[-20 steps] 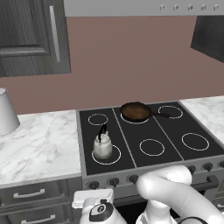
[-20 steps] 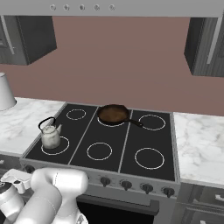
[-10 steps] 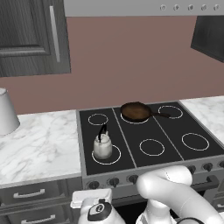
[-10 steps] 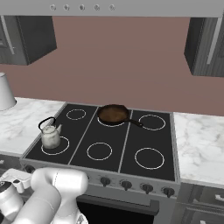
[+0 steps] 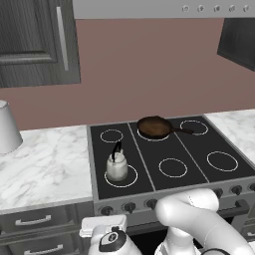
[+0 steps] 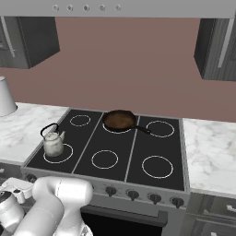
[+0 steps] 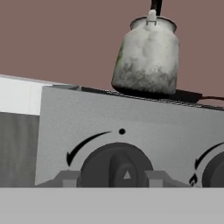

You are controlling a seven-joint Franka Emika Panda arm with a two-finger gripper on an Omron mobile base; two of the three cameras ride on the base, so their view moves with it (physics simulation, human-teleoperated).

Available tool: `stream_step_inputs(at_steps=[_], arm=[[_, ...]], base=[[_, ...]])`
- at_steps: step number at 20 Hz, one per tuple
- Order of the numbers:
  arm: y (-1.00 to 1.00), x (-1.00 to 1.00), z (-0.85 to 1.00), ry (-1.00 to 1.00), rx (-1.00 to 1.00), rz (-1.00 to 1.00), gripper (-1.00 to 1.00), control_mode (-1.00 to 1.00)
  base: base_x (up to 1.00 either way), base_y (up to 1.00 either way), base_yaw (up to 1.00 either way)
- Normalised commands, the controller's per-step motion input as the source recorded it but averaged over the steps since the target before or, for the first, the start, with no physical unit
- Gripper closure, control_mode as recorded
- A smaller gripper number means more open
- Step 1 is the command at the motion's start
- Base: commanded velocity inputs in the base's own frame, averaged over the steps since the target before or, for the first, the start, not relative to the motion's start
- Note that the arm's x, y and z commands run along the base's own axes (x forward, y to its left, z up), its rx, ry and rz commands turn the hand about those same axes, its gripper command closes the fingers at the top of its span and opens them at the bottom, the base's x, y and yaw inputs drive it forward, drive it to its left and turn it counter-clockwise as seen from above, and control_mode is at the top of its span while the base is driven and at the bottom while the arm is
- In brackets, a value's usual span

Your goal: Pick the kettle from the counter and place it on a stove burner. Then turn the burner on.

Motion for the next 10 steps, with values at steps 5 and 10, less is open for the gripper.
stream_step_inputs(at_steps=[5, 10], arm=[[0.00, 0.00, 0.00, 0.00, 0.00, 0.00, 1.00, -1.00], [0.00, 0.00, 0.00, 0.00, 0.00, 0.00, 1.00, -1.00]], base=[[0.00, 0.00, 0.00], [0.00, 0.00, 0.00]])
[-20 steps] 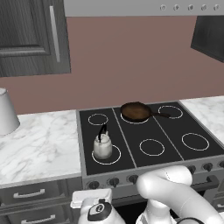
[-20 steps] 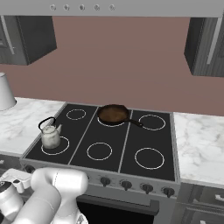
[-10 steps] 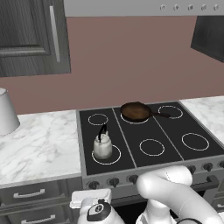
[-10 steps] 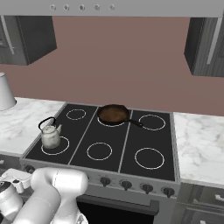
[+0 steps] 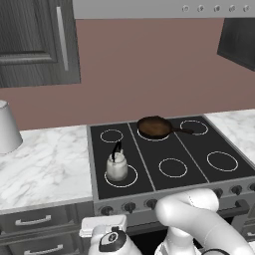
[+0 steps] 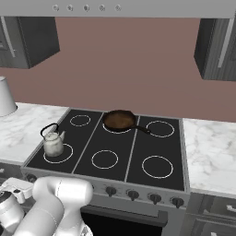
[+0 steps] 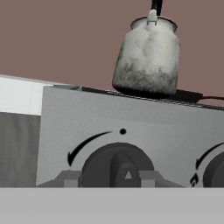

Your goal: Pick the kettle from the counter and place it on a stove burner. Then turn the burner on.

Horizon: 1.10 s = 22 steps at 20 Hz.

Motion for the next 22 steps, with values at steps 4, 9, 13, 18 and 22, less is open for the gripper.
stream_step_inputs(at_steps=[4, 9, 13, 18, 22], arm=[[0.10, 0.00, -0.04, 0.07, -0.11, 0.10, 1.00, -1.00], [0.27, 0.00, -0.41, 0.25, -0.42, 0.42, 1.00, -1.00], [0.21, 0.00, -0.68, 0.38, -0.51, 0.53, 1.00, -1.00], [0.08, 0.00, -0.88, 0.43, -0.53, 0.57, 1.00, -1.00], [0.03, 0.00, -0.96, 0.47, -0.52, 0.57, 1.00, -1.00]], base=[[0.00, 0.00, 0.00], [0.00, 0.00, 0.00], [0.00, 0.00, 0.00], [0.00, 0.00, 0.00], [0.00, 0.00, 0.00]])
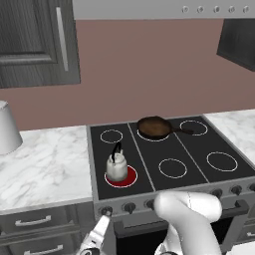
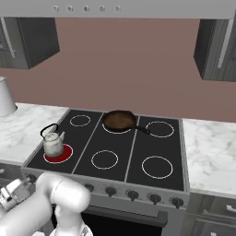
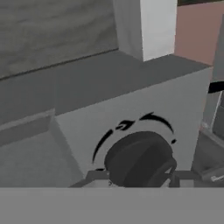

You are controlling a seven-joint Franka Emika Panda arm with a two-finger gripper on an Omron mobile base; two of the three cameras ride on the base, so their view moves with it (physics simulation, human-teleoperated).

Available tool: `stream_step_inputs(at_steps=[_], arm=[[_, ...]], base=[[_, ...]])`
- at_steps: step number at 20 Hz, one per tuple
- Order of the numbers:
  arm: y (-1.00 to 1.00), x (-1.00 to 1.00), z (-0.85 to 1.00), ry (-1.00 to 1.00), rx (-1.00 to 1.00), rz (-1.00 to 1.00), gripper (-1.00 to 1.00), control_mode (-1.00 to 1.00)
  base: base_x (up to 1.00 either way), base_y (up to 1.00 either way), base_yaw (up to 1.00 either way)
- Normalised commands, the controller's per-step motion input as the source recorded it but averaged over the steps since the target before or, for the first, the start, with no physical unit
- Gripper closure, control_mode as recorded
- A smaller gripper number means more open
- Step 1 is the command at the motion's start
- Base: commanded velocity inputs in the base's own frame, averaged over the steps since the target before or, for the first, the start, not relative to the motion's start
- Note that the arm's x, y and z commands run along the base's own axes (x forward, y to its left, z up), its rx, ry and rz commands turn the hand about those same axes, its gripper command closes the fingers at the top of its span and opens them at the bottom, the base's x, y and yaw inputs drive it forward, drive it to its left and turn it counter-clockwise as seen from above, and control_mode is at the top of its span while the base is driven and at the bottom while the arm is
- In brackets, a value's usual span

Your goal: Pick the kettle from the counter and place it on a stove burner. Then turn the burner on.

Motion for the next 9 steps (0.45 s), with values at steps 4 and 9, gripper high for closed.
stream_step_inputs(at_steps=[4, 9], arm=[[0.01, 0.00, -0.99, 0.51, -0.55, 0.57, 1.00, -1.00], [0.00, 0.00, -0.95, 0.49, -0.51, 0.61, 1.00, -1.00]], base=[[0.00, 0.00, 0.00], [0.00, 0.00, 0.00]])
